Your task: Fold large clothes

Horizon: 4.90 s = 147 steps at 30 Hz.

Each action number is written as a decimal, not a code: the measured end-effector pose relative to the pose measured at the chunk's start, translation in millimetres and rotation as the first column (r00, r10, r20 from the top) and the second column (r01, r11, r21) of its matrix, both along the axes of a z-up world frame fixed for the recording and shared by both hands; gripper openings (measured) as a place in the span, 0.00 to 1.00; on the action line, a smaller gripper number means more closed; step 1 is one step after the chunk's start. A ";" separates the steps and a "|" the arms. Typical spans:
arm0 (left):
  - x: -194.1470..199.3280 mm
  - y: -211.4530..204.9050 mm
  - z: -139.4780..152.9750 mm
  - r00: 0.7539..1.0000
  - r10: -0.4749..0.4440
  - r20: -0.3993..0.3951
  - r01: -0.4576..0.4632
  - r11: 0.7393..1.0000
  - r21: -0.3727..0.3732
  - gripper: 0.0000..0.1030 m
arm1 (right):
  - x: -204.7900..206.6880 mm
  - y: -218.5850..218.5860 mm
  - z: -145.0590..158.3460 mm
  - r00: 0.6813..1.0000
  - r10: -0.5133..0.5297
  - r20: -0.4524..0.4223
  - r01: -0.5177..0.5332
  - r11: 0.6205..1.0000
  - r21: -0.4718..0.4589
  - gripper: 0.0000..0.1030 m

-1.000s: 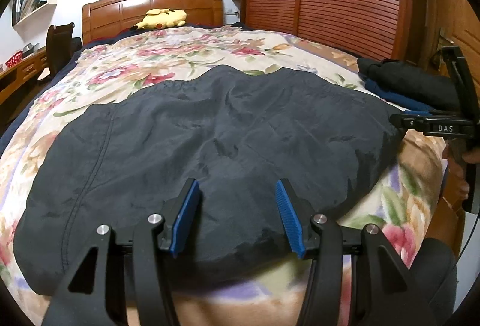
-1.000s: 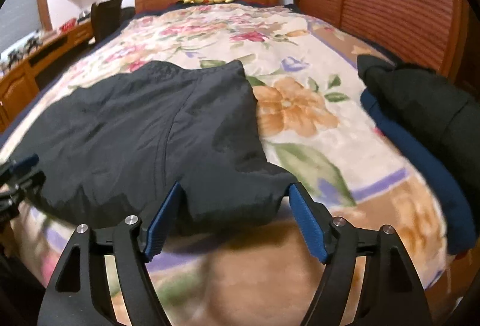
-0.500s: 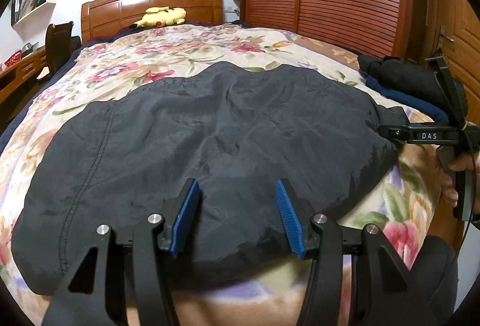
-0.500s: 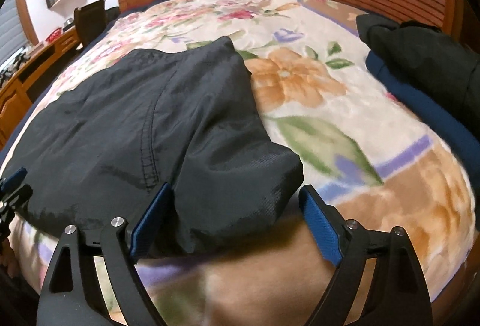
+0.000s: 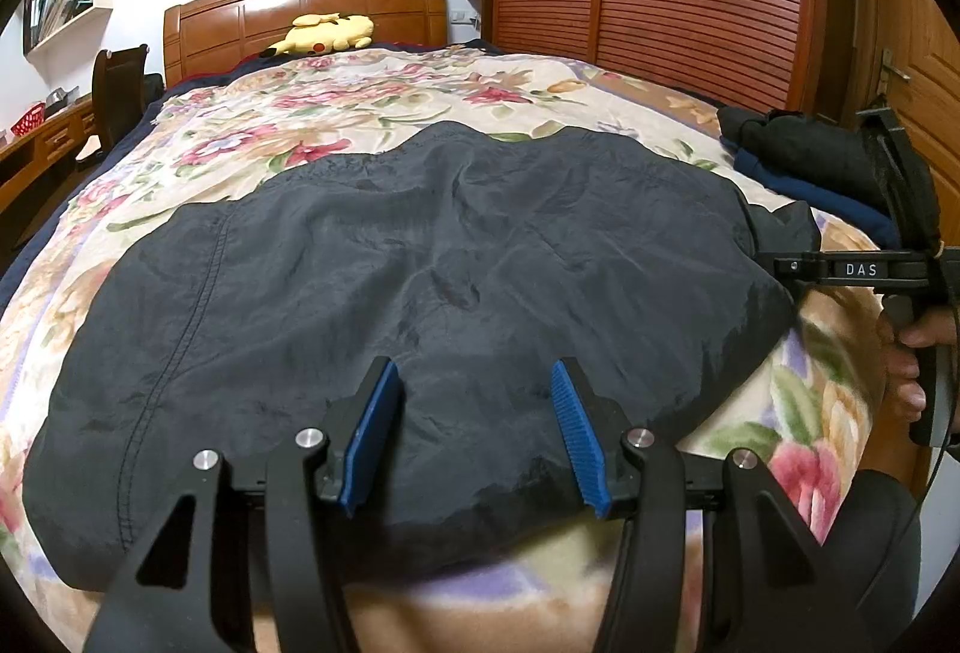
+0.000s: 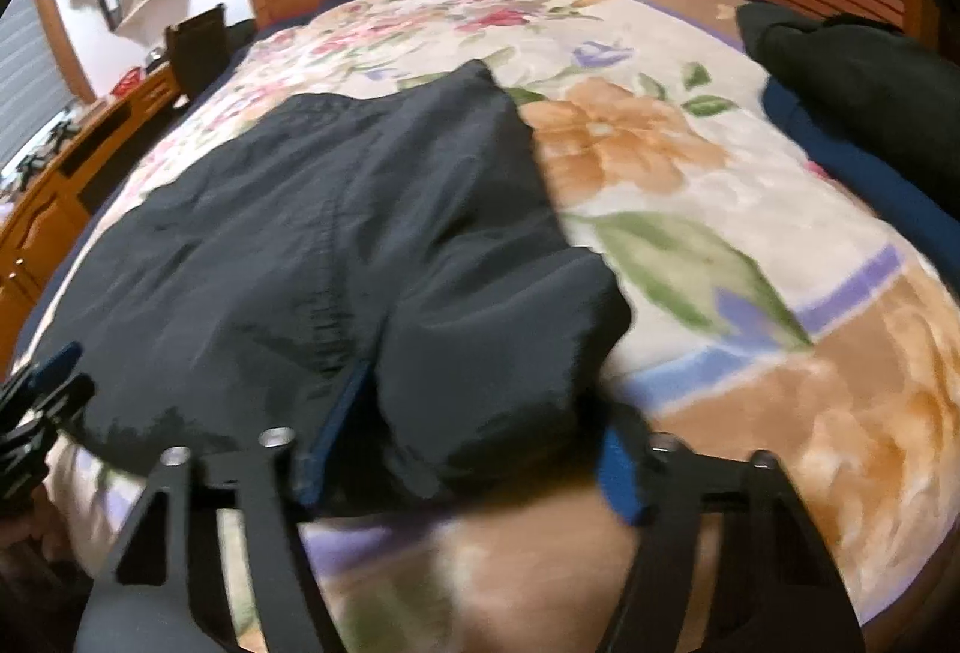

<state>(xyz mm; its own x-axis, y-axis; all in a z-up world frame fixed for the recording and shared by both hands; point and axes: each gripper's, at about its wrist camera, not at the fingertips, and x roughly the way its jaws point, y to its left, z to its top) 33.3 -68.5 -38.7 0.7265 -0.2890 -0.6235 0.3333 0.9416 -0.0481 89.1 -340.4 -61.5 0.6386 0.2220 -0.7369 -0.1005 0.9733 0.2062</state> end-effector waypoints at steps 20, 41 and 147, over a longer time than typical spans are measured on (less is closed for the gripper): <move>0.2 0.4 -3.1 1.000 -0.003 -0.005 0.003 1.000 -0.004 0.51 | -8.1 33.7 55.1 0.979 0.118 0.169 -0.094 0.986 -0.141 0.13; -55.4 129.1 29.1 0.989 0.120 0.092 -0.113 0.991 -0.075 0.51 | -15.1 216.5 150.2 0.806 0.492 0.328 -0.403 0.863 -0.303 0.09; -48.9 197.0 -7.1 0.975 0.205 -0.090 -0.212 0.974 -0.081 0.38 | 236.7 259.9 8.0 0.904 0.427 -0.002 -0.422 0.893 -0.153 0.93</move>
